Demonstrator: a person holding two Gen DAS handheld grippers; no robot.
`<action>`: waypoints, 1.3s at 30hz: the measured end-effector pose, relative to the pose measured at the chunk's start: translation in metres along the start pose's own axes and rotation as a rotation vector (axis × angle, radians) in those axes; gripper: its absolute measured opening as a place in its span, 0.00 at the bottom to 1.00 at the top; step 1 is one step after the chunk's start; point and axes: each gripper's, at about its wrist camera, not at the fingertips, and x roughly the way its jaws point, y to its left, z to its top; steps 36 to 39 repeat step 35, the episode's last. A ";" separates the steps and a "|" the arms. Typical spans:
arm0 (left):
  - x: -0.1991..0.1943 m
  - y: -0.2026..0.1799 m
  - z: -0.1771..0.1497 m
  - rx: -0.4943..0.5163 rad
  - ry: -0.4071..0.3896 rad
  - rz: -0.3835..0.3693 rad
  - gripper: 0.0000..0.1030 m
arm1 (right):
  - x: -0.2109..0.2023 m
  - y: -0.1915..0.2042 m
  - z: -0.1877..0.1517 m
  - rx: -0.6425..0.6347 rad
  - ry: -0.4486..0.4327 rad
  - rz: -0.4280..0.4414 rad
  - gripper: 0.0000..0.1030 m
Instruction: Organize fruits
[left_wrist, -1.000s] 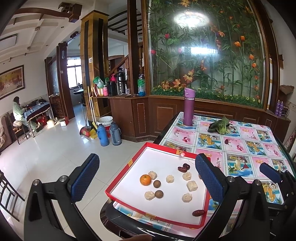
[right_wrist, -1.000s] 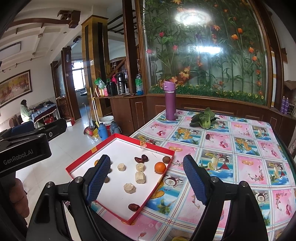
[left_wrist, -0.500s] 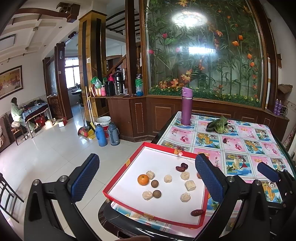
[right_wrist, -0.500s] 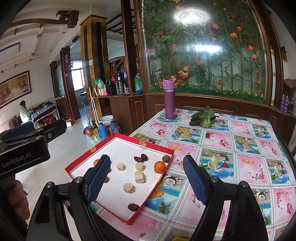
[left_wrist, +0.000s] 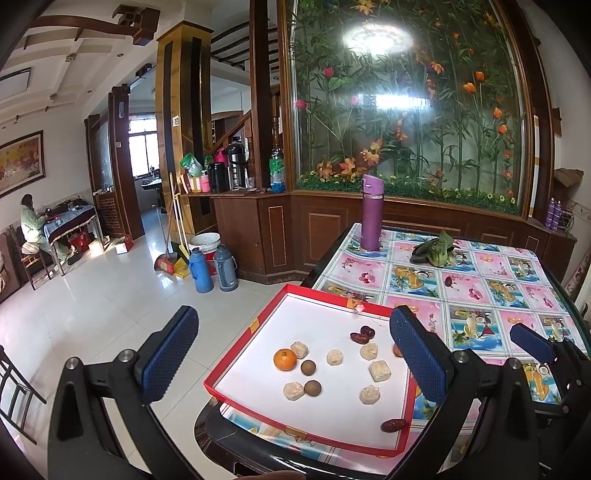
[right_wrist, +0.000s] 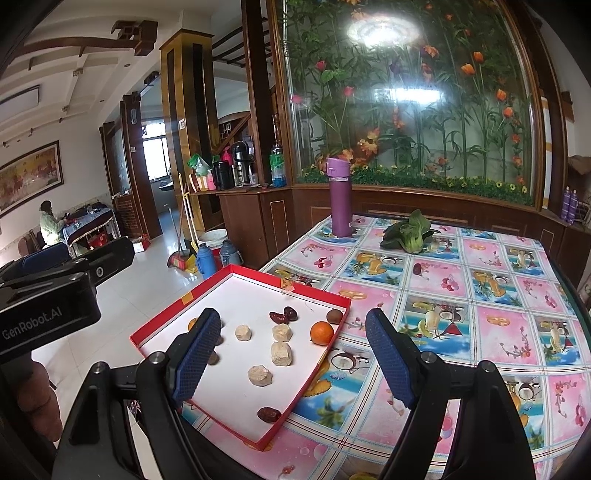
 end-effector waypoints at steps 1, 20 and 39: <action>0.001 0.000 0.000 0.000 -0.001 0.001 1.00 | 0.000 0.001 0.000 0.000 0.001 0.000 0.78; 0.007 0.003 0.000 0.000 0.003 0.004 1.00 | 0.009 0.007 0.004 -0.005 0.011 0.003 0.78; 0.023 -0.003 -0.002 0.010 0.011 -0.014 1.00 | 0.026 -0.005 0.013 0.019 0.020 0.014 0.78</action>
